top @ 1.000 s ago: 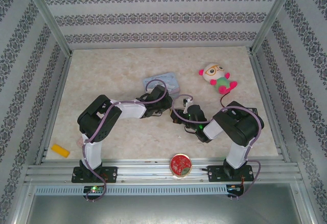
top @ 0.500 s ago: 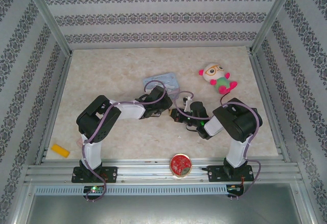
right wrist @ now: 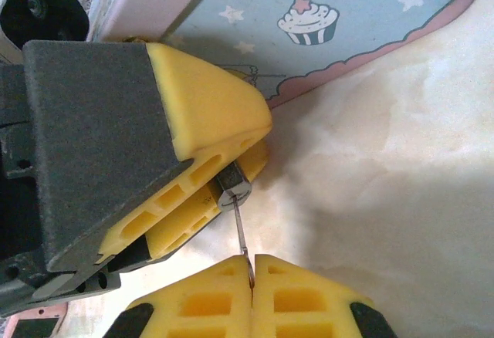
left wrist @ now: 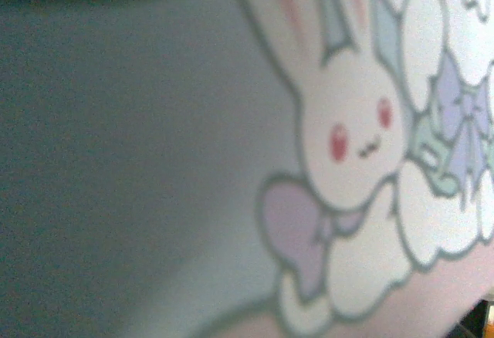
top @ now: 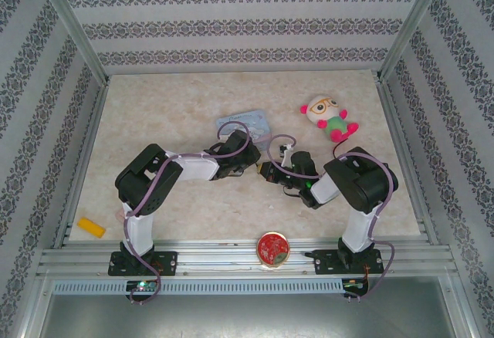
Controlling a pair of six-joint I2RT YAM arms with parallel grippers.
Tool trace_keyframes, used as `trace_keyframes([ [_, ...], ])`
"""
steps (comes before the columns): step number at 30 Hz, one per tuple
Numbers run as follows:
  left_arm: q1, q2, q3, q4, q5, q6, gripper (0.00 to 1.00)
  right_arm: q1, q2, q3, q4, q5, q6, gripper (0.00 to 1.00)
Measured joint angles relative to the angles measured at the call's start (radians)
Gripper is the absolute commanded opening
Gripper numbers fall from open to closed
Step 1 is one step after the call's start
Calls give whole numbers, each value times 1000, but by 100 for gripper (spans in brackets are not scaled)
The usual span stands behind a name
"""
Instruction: Unlock the padlock with the key
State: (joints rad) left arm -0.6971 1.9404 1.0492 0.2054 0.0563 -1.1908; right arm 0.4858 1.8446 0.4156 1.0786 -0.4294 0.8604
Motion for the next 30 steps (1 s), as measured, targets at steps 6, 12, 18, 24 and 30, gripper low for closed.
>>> trace_keyframes([
  [6,0,0,0,0,0,0,0,0,0,0,0,-3,3,0],
  [12,0,-4,0,-11,4,0,0,0,0,0,-9,-7,14,0],
  [18,0,-21,0,-55,12,-12,0,1,-1,0,-13,-29,33,0],
  [24,1,-23,0,-60,12,-22,0,14,-2,0,-14,-16,33,0],
  [30,4,-23,0,-60,14,-22,0,32,-2,0,-13,14,35,0],
])
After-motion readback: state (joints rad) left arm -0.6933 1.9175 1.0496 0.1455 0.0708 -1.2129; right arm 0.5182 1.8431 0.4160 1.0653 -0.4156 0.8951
